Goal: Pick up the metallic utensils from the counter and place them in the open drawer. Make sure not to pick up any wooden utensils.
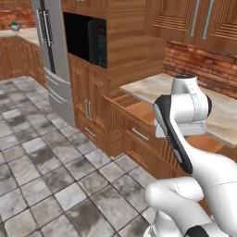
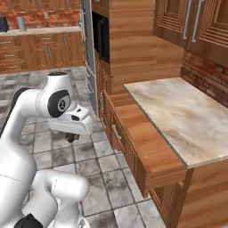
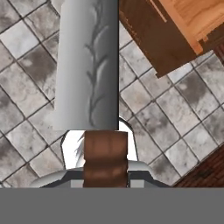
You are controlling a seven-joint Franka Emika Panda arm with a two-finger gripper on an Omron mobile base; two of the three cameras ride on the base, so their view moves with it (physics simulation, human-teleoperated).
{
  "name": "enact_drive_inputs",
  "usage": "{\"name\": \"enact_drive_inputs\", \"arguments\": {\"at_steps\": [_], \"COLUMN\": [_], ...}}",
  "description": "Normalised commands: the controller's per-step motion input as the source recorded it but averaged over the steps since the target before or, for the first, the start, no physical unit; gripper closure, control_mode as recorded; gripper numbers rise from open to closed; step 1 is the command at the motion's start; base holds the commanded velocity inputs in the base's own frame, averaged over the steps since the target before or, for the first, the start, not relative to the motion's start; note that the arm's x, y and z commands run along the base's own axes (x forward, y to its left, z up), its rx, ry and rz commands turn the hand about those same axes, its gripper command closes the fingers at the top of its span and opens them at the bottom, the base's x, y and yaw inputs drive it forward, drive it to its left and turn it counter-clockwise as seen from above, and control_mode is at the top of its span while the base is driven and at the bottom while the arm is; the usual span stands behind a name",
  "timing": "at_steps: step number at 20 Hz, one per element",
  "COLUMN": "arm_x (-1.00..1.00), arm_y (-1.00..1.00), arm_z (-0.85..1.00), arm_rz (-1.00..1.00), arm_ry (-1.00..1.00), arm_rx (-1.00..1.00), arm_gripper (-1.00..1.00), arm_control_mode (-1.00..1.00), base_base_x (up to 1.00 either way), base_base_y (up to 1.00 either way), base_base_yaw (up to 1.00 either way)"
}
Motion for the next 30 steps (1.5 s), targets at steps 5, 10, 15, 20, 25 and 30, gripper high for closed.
{"name": "enact_drive_inputs", "arguments": {"at_steps": [5,10,15,20,25,30], "arm_x": [0.0,0.0,0.0,0.0,0.0,0.0], "arm_y": [0.0,0.0,0.0,0.0,0.0,0.0], "arm_z": [0.0,0.0,0.0,0.0,0.0,0.0], "arm_rz": [0.0,0.0,0.0,0.0,0.0,0.0], "arm_ry": [0.0,0.0,0.0,0.0,0.0,0.0], "arm_rx": [0.0,0.0,0.0,0.0,0.0,0.0], "arm_gripper": [1.0,1.0,1.0,1.0,1.0,1.0], "arm_control_mode": [1.0,1.0,1.0,1.0,1.0,1.0], "base_base_x": [-0.34,0.0,-0.22,-0.25,-0.36,-0.57], "base_base_y": [-0.74,-0.84,-0.32,-0.11,-0.3,-0.34], "base_base_yaw": [0.06,0.27,0.41,0.23,0.04,0.0]}}
